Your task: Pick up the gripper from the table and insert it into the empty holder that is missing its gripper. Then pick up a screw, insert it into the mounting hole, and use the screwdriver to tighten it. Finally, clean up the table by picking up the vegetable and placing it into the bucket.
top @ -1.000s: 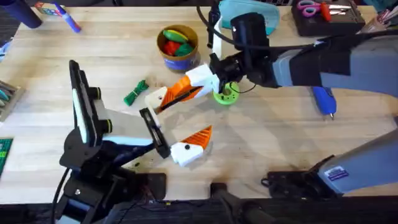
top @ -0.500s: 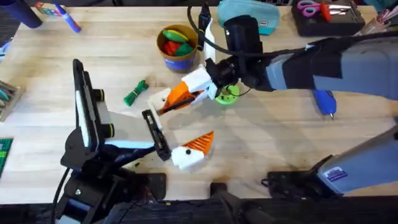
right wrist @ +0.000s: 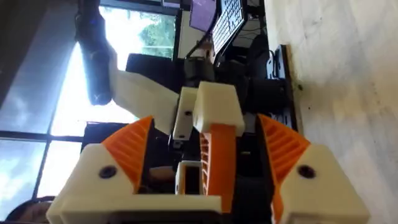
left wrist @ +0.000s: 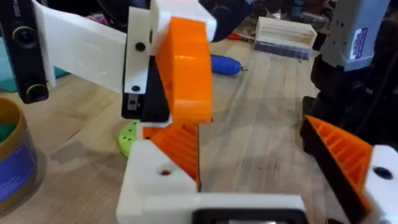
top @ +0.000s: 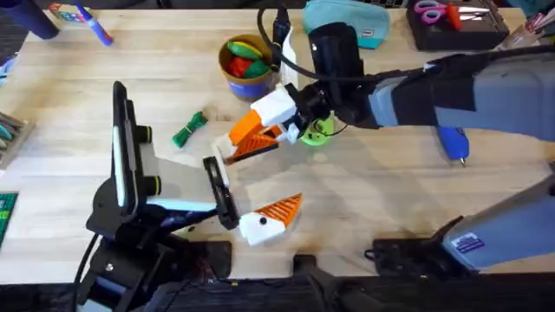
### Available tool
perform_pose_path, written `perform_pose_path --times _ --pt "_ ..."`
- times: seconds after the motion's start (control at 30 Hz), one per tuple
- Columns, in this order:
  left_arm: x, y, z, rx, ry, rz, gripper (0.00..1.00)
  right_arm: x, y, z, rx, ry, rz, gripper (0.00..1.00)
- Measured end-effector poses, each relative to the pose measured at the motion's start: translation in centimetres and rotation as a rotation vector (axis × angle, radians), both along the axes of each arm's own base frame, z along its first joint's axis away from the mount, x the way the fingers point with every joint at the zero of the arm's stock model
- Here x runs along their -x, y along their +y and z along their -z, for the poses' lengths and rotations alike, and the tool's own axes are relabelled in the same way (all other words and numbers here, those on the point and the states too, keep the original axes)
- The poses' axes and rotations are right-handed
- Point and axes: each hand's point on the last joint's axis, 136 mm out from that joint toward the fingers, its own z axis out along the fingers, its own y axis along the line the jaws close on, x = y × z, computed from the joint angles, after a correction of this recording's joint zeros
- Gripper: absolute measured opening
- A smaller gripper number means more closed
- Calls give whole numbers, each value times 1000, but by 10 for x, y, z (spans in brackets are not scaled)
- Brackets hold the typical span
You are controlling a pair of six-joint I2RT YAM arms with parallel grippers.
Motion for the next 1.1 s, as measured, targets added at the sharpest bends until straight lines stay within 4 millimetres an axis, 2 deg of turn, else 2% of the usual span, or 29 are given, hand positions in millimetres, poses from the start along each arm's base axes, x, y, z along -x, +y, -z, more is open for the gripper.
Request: perform_pose_path --times 0.17,0.53,0.6,0.63,0.8,1.1 --pt "0 0 0 0 0 3 986 -3 -2 1 6 5 12 863" --pt "-1 0 0 0 0 -4 986 -35 -25 5 30 41 118 869" --pt "-3 1 0 -1 -1 -20 986 -37 -27 5 29 41 126 870" --pt "-12 5 0 -3 -7 -75 986 -37 -27 4 26 43 122 870" --pt "-20 9 -1 -5 -11 -125 986 -37 -28 4 26 44 121 871" --pt "-24 11 -1 -6 -13 -155 986 -33 -29 6 34 69 109 694"
